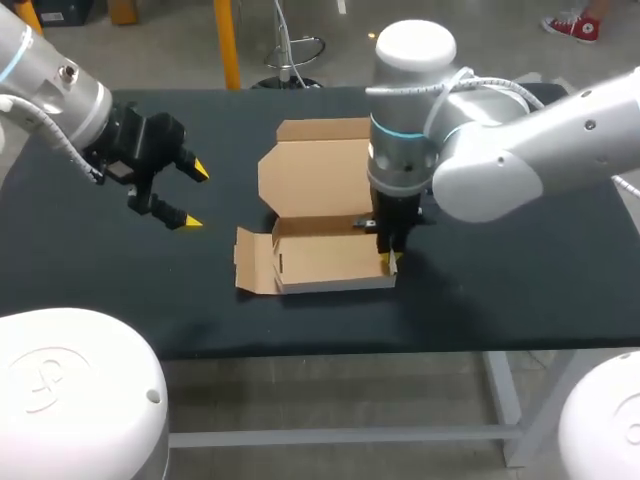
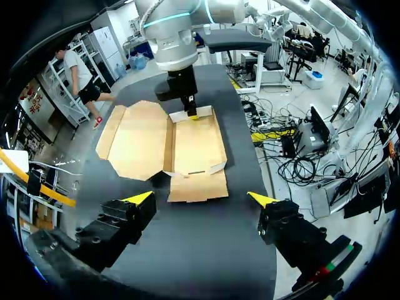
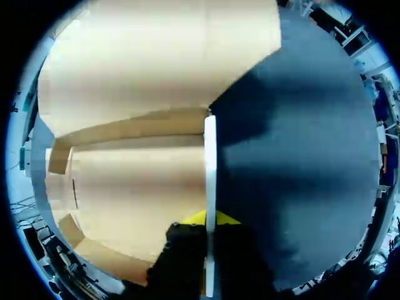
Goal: Assemble the packaging by folding the flat box into shape, placing the metal phone stand inside, and closing the box properly
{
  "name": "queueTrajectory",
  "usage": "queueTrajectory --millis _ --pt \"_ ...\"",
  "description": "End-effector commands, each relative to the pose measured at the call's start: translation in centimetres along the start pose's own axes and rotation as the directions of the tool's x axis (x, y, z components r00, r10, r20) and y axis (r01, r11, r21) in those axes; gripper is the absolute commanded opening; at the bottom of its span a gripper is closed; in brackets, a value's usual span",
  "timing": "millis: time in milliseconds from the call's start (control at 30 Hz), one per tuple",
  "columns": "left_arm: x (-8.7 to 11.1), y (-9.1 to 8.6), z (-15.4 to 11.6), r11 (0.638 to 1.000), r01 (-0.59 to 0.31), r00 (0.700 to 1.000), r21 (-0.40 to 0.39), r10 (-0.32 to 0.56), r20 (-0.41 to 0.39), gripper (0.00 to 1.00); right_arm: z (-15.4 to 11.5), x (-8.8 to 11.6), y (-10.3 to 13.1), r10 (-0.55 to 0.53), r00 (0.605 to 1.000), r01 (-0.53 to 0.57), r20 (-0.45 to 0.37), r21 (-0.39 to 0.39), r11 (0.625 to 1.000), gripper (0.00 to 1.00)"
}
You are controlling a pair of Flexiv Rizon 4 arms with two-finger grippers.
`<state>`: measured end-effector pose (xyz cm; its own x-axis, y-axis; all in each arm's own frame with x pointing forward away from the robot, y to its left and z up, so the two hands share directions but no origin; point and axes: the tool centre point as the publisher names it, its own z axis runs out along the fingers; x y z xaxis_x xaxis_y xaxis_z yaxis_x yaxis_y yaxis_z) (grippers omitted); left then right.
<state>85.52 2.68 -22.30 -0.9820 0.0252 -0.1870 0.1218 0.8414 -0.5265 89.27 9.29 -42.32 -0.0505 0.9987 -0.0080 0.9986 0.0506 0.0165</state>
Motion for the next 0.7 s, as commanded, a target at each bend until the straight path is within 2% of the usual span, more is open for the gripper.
queueTrajectory --millis 33,233,367,600,700 --pt "0.0 -0.1 -0.1 1.000 0.001 1.000 -0.005 -0.001 -0.001 1.00 -0.6 0.4 0.4 -0.008 0.998 0.005 0.065 0.053 0.999 0.00" --pt "0.0 -0.1 -0.1 1.000 0.001 1.000 -0.005 -0.001 -0.001 1.00 -0.5 0.3 0.3 -0.011 0.976 -0.008 0.219 0.087 0.996 0.00" --pt "0.0 -0.1 -0.1 1.000 0.001 1.000 -0.005 -0.001 -0.001 1.00 -0.3 0.1 0.1 -0.001 0.962 -0.024 0.273 0.086 0.996 0.00" --pt "0.0 -0.1 -0.1 1.000 0.001 1.000 -0.005 -0.001 -0.001 1.00 -0.2 -0.5 -0.2 0.018 0.954 -0.041 0.301 0.070 0.997 0.00" --pt "0.0 -0.1 -0.1 1.000 0.001 1.000 -0.005 -0.001 -0.001 1.00 -0.5 -0.7 -0.4 0.011 0.975 -0.023 0.223 0.048 0.999 0.00"
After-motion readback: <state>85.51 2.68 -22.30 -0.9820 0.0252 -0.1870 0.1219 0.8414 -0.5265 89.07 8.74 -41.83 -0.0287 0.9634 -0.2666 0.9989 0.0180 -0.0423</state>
